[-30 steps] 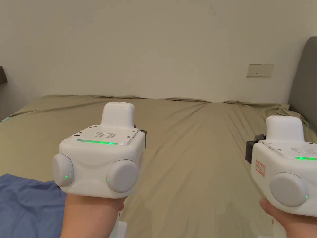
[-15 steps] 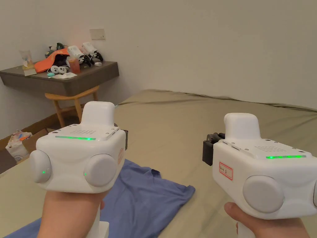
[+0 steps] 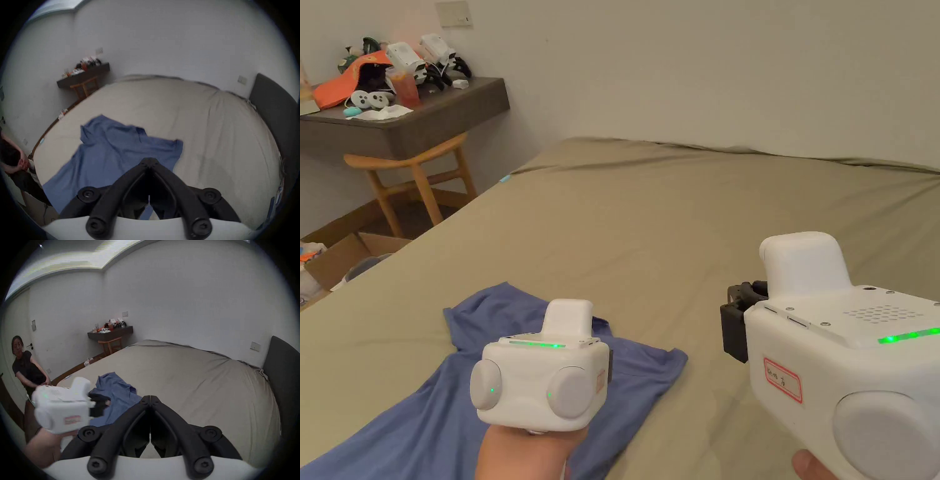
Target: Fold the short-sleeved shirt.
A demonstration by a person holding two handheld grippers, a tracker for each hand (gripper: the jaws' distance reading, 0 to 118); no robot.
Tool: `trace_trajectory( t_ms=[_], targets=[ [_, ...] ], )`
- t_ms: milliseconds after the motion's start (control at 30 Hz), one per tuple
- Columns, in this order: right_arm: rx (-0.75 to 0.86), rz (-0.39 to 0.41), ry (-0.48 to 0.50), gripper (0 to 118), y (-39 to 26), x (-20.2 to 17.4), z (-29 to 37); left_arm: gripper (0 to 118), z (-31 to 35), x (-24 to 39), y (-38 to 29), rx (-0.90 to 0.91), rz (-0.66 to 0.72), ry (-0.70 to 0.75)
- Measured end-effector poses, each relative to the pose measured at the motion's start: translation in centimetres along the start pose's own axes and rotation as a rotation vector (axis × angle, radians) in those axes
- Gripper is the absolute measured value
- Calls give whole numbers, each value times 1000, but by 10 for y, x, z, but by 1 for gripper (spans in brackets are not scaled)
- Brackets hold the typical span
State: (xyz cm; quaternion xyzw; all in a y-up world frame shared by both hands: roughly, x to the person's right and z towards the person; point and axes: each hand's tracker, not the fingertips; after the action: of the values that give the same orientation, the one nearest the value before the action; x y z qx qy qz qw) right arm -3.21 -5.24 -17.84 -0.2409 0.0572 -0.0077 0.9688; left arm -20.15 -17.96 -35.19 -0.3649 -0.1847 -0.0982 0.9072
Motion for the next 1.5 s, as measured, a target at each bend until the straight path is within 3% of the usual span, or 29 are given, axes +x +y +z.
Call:
trace_trajectory(
  t_ms=[167, 200, 233, 267, 333, 367, 567, 633, 667, 700, 733, 767, 833, 967, 1100, 1200, 1367, 1500],
  targets=[
    [-33, 17, 23, 2, -3, -7, -21, 0, -34, 15, -27, -45, -2, 7],
    [-43, 19, 32, 2, -3, -8, -25, 39, -47, 18, -30, -64, 0, 17],
    [-50, 20, 38, 2, -4, -8, -28, 101, -57, 19, -33, -70, -2, 52],
    [-59, 22, 38, 2, -5, -8, -31, 118, -72, 22, -38, -73, -10, 70],
    [-77, 36, 41, 2, -7, -7, -36, 118, -90, 30, -54, -36, -106, 86],
    [-85, 42, 43, 2, -8, -7, -38, 118, -104, 35, -62, -128, -139, 96],
    [-127, 47, 39, 2, -18, 1, -44, 118, -117, 28, -86, -246, -118, 85],
    [-138, 49, 31, 2, -22, 3, -44, 116, -112, 18, -86, -202, -23, 75],
    [-143, 51, 25, 2, -24, 4, -44, 104, -104, 10, -81, -185, 53, 94],
    [-148, 55, 22, 2, -26, 6, -43, 49, -111, -3, -70, -131, 125, 102],
    [-151, 56, 22, 2, -27, 7, -43, 14, -110, -12, -66, -145, 183, 143],
    [-155, 53, 20, 2, -29, 9, -42, 14, -109, -23, -63, -143, 219, 234],
    [-160, 41, 18, 2, -30, 10, -41, 14, -110, -32, -59, -193, 227, 96],
    [-146, 16, -18, 2, -35, 14, -31, 14, -116, -35, -53, -186, 177, 48],
    [-139, -36, -65, 2, -40, 27, -8, 14, -87, -45, -41, -115, 320, -26],
    [-118, -66, -122, 2, -42, 37, 14, 14, -64, -36, -18, -93, 277, -50],
    [-82, -110, -216, 2, -47, 59, 62, 14, -24, 23, 17, -25, 85, -72],
    [-44, -142, -351, 2, -53, 87, 115, 14, 3, 120, 37, 13, 2, -282]
  ],
)
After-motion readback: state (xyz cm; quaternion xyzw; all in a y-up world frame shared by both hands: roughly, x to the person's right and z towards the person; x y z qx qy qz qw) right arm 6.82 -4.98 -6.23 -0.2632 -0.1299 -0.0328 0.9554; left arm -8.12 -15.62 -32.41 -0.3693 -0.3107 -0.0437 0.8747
